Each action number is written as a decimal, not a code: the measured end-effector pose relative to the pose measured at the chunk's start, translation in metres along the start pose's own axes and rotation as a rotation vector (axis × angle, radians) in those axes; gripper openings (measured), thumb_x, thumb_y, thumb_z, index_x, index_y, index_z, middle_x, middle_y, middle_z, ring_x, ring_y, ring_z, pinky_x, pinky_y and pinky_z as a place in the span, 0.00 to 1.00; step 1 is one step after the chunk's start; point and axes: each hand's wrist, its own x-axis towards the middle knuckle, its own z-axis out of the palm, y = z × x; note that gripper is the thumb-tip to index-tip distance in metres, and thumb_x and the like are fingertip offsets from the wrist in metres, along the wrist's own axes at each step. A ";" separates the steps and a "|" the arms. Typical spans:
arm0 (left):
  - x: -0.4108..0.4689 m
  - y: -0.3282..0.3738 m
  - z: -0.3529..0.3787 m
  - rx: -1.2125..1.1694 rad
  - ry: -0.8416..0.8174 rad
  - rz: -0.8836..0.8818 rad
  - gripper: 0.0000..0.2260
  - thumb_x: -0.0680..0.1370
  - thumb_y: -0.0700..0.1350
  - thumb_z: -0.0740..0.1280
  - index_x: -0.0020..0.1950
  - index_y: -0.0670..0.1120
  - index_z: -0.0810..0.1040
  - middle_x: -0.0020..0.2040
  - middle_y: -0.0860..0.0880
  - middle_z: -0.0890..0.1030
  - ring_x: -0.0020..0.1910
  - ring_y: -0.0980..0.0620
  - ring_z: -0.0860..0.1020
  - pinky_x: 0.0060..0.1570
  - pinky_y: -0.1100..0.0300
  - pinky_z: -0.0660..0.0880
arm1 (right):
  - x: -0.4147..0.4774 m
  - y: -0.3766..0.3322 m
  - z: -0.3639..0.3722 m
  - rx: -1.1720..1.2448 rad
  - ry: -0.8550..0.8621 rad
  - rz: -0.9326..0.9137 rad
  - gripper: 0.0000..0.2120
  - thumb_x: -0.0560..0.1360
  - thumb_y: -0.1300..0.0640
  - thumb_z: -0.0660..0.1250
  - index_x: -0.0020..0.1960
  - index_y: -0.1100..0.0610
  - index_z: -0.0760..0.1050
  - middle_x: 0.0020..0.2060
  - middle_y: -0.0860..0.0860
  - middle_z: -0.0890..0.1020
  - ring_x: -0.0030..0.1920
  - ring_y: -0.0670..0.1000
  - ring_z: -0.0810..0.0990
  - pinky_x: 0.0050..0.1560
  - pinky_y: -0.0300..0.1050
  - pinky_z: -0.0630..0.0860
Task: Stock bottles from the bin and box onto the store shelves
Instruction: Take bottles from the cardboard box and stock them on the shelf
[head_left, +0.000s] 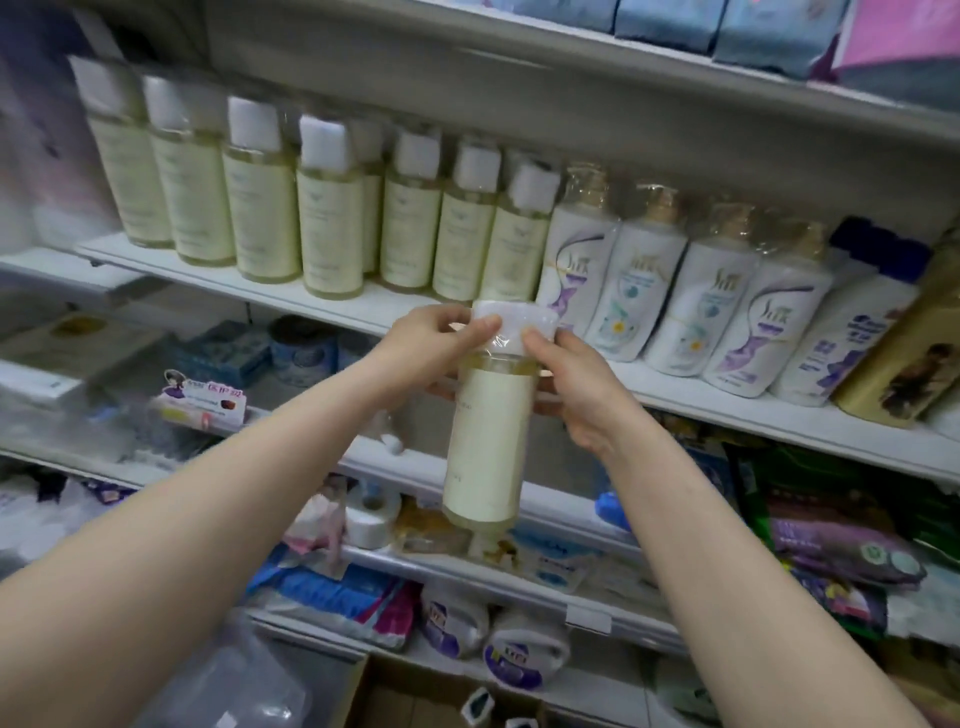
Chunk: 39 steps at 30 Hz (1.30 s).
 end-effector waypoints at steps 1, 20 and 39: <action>0.007 0.006 -0.010 -0.006 -0.007 0.015 0.22 0.74 0.62 0.70 0.59 0.49 0.78 0.55 0.48 0.82 0.45 0.48 0.83 0.41 0.49 0.83 | 0.007 -0.008 0.006 0.005 0.006 -0.018 0.16 0.82 0.49 0.63 0.67 0.53 0.72 0.58 0.51 0.82 0.56 0.54 0.82 0.49 0.48 0.78; 0.104 0.045 -0.154 0.135 0.029 0.349 0.19 0.78 0.61 0.65 0.64 0.53 0.77 0.55 0.54 0.82 0.53 0.54 0.81 0.48 0.46 0.82 | 0.122 -0.089 0.119 0.094 0.107 -0.260 0.14 0.82 0.52 0.62 0.67 0.52 0.72 0.58 0.51 0.82 0.57 0.54 0.82 0.52 0.48 0.79; 0.113 -0.015 -0.135 -0.004 0.015 0.338 0.15 0.81 0.59 0.59 0.59 0.53 0.79 0.53 0.55 0.83 0.55 0.57 0.80 0.60 0.48 0.76 | 0.140 -0.031 0.136 0.146 0.326 -0.312 0.14 0.82 0.50 0.61 0.65 0.54 0.72 0.58 0.52 0.81 0.59 0.54 0.81 0.55 0.47 0.79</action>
